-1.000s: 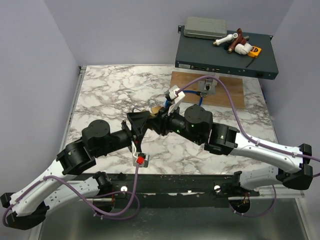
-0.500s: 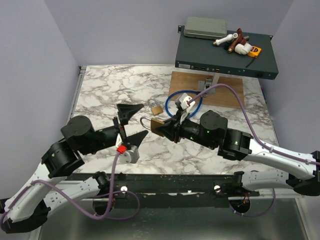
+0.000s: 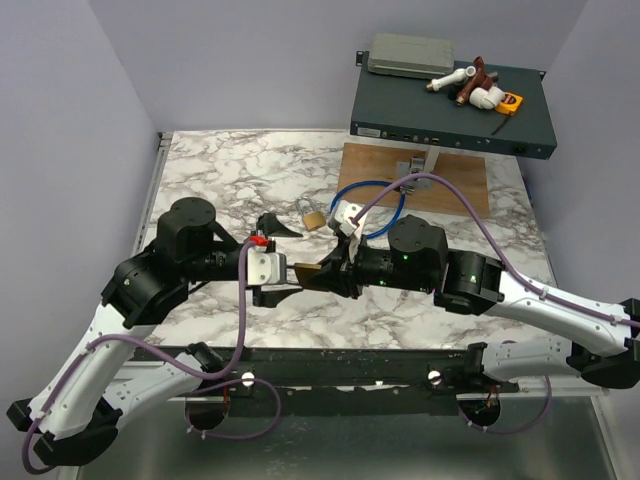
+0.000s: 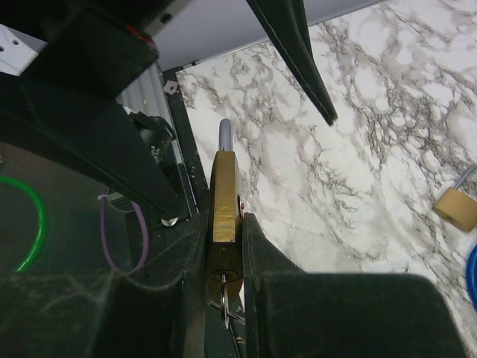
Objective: Unlock with the key
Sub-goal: Unlock the lock.
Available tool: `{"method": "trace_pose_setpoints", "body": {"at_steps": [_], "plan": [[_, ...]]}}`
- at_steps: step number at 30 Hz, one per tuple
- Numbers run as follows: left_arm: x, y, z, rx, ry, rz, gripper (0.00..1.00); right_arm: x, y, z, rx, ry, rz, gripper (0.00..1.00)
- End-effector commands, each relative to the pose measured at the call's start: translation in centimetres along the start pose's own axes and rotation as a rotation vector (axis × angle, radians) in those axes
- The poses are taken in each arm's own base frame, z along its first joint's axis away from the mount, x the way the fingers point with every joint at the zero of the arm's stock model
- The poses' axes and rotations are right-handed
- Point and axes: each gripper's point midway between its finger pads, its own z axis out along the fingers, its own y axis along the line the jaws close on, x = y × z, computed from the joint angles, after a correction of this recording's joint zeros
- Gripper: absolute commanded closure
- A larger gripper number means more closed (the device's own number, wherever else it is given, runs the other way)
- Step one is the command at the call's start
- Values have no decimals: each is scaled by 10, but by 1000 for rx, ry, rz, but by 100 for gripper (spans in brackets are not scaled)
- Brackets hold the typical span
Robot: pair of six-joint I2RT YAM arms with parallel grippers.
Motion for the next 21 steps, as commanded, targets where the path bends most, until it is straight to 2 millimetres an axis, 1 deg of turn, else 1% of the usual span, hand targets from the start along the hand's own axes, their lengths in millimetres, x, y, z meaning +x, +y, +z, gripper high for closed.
{"method": "trace_pose_setpoints", "body": {"at_steps": [1, 5, 10, 13, 14, 16, 21], "plan": [[0, -21, -4, 102, -12, -68, 14, -46, 18, -15, -90, -122, -59, 99], [0, -26, -4, 132, -24, -78, 26, -48, 23, -19, -120, -125, -86, 99], [-7, -32, -3, 180, -52, -101, 49, -51, 26, -18, -142, -132, -107, 99], [-8, -36, -1, 210, -61, -123, 58, -55, 26, -16, -144, -139, -147, 99], [-7, -38, -1, 218, -60, -131, 62, -56, 27, -15, -148, -137, -152, 99], [-4, -39, 1, 224, -56, -138, 64, -57, 26, -14, -150, -137, -164, 99], [5, -40, 3, 217, -36, -155, 63, -59, 32, -14, -179, -140, -198, 99]]}}
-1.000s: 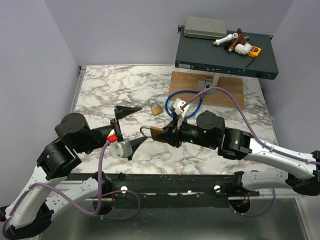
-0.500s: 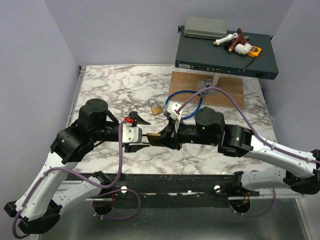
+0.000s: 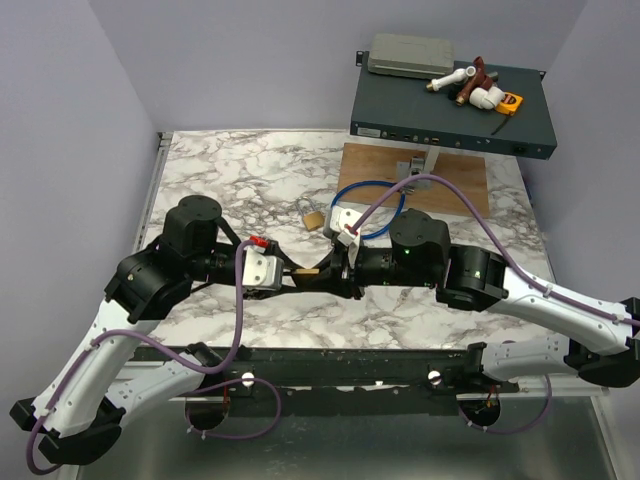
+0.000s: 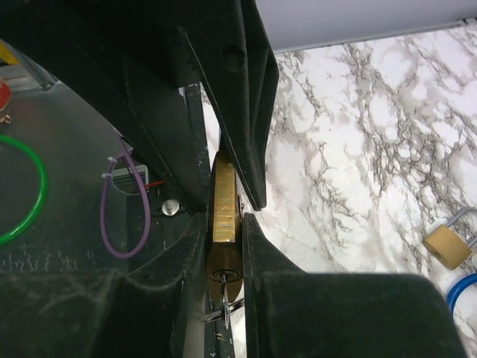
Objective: Unlock with the key
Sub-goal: Unlock the lock.
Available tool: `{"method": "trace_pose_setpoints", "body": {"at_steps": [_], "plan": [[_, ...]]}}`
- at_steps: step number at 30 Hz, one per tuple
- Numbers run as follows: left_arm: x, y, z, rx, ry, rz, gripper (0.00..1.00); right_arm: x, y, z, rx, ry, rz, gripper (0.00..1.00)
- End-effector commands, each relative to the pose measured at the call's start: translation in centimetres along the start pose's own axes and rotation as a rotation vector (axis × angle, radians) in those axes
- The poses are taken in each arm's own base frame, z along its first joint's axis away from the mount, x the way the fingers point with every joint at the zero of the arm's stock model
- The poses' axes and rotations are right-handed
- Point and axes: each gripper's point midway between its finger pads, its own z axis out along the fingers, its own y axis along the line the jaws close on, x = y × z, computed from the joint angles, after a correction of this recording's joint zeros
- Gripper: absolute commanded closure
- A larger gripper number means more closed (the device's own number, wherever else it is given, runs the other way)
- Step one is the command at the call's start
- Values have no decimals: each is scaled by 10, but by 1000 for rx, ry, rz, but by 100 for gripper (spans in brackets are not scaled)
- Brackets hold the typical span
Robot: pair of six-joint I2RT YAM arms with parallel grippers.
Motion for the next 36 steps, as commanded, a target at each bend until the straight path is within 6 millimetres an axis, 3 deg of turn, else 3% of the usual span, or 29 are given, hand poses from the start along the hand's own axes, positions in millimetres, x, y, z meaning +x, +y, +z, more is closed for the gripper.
{"method": "trace_pose_setpoints", "body": {"at_steps": [1, 4, 6, 8, 11, 12, 14, 23, 27, 30, 36], "plan": [[3, -9, 1, 34, -11, -35, 61, -48, 9, -7, -52, -142, -79, 99], [6, -9, 3, 46, -1, -58, 57, -47, 12, -4, -63, -133, -92, 99], [7, -10, 4, 60, 4, -73, 61, -47, 14, -2, -71, -130, -99, 99], [6, -11, 5, 70, -1, -71, 69, -47, 16, 1, -80, -125, -104, 99], [4, -10, 4, 67, -5, -55, 95, -45, 18, 3, -89, -119, -111, 99], [5, -10, 4, 65, -1, -49, 100, -44, 18, 3, -90, -118, -112, 99], [9, -9, 4, 55, 14, -48, 100, -45, 17, 2, -84, -123, -114, 97], [7, -8, 2, 38, 8, -45, 100, -62, 9, -28, -4, -189, -114, 56], [0, -9, 0, 38, -10, -58, 100, -63, 1, -53, 60, -197, -106, 49], [-8, -8, -1, 36, -31, -73, 100, -57, 2, -64, 68, -183, -87, 52], [-21, -7, -2, 44, -67, -94, 100, -36, 16, -60, -10, -110, -30, 74]]}}
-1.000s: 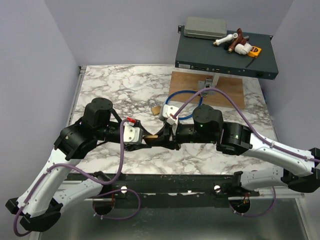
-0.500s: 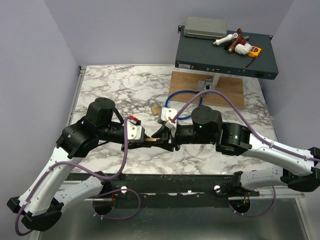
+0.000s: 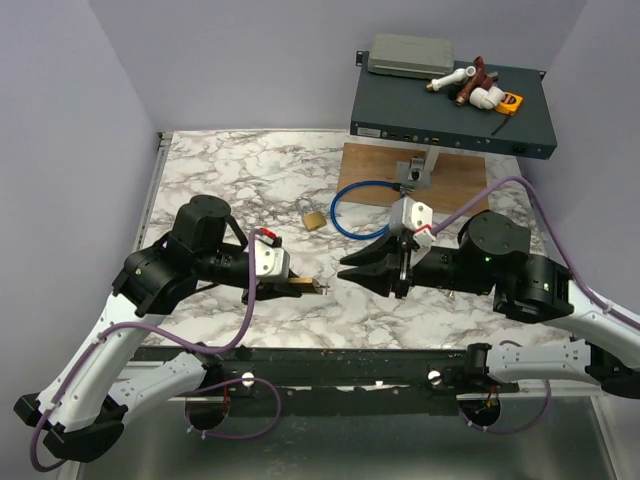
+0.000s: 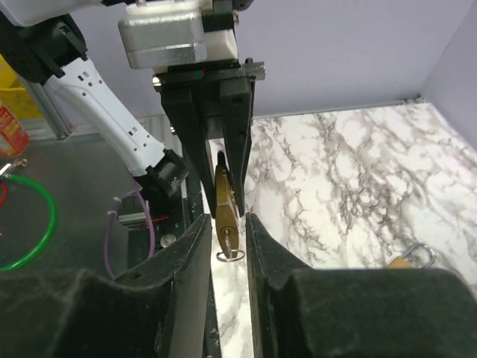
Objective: Unlock with the key
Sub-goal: Unlock the lock.
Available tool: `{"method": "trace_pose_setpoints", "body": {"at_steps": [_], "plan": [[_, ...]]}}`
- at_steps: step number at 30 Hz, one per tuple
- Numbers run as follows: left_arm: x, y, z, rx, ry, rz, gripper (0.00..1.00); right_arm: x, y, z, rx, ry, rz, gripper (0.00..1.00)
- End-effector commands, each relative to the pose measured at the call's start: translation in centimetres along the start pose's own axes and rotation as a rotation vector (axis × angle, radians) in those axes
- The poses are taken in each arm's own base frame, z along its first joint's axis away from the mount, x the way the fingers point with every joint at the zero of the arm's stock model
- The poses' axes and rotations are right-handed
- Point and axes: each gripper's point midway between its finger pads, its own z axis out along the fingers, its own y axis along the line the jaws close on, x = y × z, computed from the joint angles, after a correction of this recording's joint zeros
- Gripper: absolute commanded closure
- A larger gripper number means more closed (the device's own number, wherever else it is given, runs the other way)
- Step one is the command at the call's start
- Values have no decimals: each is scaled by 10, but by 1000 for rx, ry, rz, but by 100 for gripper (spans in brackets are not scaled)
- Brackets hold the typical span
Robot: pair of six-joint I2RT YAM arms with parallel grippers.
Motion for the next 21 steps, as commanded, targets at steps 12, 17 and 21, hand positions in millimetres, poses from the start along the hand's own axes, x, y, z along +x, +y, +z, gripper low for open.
{"method": "trace_pose_setpoints", "body": {"at_steps": [12, 17, 21], "plan": [[-44, -5, -9, 17, -127, 75, 100, 44, 17, 9, -75, 172, 82, 61], [-46, -5, -9, 17, -135, 76, 100, 51, 19, 14, -86, 204, 86, 64], [-47, -8, -10, 23, -142, 74, 100, 55, 15, 17, -68, 218, 89, 66]]}}
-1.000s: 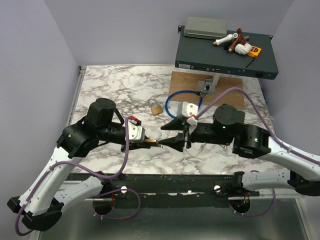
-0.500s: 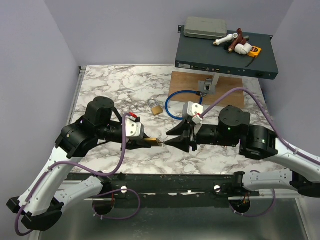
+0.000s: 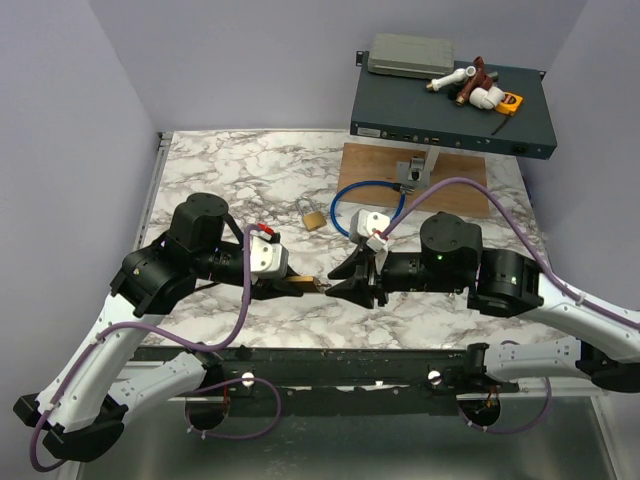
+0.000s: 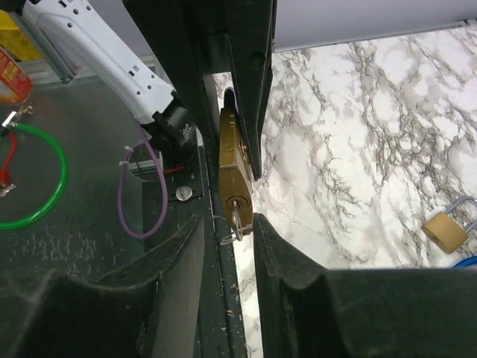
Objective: Unlock with the key
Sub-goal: Unlock the lock.
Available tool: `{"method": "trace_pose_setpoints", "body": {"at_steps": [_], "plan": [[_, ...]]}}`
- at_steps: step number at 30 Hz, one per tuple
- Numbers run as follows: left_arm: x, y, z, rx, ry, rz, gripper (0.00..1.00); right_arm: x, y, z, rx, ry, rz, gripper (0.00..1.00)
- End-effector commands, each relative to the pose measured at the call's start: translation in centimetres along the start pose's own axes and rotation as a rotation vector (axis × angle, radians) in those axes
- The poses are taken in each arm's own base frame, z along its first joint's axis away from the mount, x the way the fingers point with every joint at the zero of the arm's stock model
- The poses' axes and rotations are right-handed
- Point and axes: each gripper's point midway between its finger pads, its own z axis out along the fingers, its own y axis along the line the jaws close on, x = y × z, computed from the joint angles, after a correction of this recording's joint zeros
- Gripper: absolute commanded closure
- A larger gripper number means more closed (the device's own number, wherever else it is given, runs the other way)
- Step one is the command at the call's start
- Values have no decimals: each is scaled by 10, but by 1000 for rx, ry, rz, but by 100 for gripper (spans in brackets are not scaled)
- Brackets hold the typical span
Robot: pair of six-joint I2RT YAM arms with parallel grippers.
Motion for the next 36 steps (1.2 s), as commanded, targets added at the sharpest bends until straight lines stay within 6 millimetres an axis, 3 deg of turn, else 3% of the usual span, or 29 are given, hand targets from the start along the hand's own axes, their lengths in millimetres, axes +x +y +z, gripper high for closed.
{"method": "trace_pose_setpoints", "body": {"at_steps": [1, 7, 8, 16, 19, 22, 28, 34, 36], "plan": [[-36, -8, -8, 22, -109, 98, 100, 2, 3, 1, -6, 26, 16, 69], [-38, -9, -10, 18, -114, 102, 100, 1, -1, 5, 12, 39, 23, 98], [-38, -9, -10, 17, -116, 104, 100, 2, -2, 5, 18, 42, 25, 99], [-44, -9, -12, 6, -135, 112, 100, 8, -5, 7, 32, 67, 31, 99], [-46, -9, -12, 8, -137, 110, 100, 7, -5, 8, 33, 68, 34, 72], [-46, -9, -13, 2, -136, 112, 100, 3, -9, 4, 59, 56, 36, 69], [-45, -9, -13, -1, -136, 113, 100, -2, -13, -5, 92, 36, 37, 73], [-45, -9, -12, -3, -139, 108, 100, -7, -12, -5, 88, 15, 34, 99], [-45, -9, -13, -5, -140, 107, 100, -8, -13, -4, 91, 5, 33, 99]]}}
